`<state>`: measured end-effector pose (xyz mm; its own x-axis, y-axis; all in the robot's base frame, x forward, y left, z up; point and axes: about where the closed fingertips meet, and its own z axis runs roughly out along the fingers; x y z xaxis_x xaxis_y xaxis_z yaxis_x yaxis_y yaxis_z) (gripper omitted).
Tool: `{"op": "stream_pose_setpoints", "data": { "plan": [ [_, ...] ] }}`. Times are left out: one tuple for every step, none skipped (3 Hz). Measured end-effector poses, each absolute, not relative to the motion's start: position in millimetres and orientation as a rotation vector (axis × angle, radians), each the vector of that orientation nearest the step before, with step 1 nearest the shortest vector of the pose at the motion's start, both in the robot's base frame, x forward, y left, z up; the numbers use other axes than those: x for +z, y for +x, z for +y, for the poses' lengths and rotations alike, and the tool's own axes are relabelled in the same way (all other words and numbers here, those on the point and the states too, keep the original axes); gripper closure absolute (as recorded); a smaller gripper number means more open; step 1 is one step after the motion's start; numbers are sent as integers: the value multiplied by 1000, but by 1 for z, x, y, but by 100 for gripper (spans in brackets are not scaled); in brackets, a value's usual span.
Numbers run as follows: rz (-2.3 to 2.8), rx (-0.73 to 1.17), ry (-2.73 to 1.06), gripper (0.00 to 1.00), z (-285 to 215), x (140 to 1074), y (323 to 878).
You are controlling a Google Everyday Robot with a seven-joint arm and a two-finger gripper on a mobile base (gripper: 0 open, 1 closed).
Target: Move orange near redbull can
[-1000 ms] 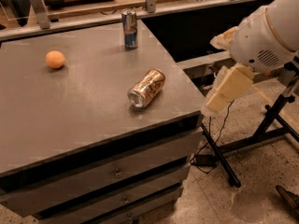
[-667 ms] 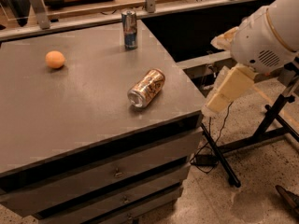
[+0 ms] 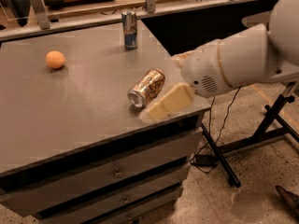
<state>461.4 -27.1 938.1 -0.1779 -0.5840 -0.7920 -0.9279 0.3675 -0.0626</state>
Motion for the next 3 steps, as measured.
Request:
{"op": "stream_pose_setpoints", "data": {
  "plan": [
    [1776, 697, -1246, 0, 28, 937, 472],
    [1700, 759, -1246, 0, 82, 927, 490],
    [1658, 745, -1218, 0, 131, 905, 514]
  ]
}}
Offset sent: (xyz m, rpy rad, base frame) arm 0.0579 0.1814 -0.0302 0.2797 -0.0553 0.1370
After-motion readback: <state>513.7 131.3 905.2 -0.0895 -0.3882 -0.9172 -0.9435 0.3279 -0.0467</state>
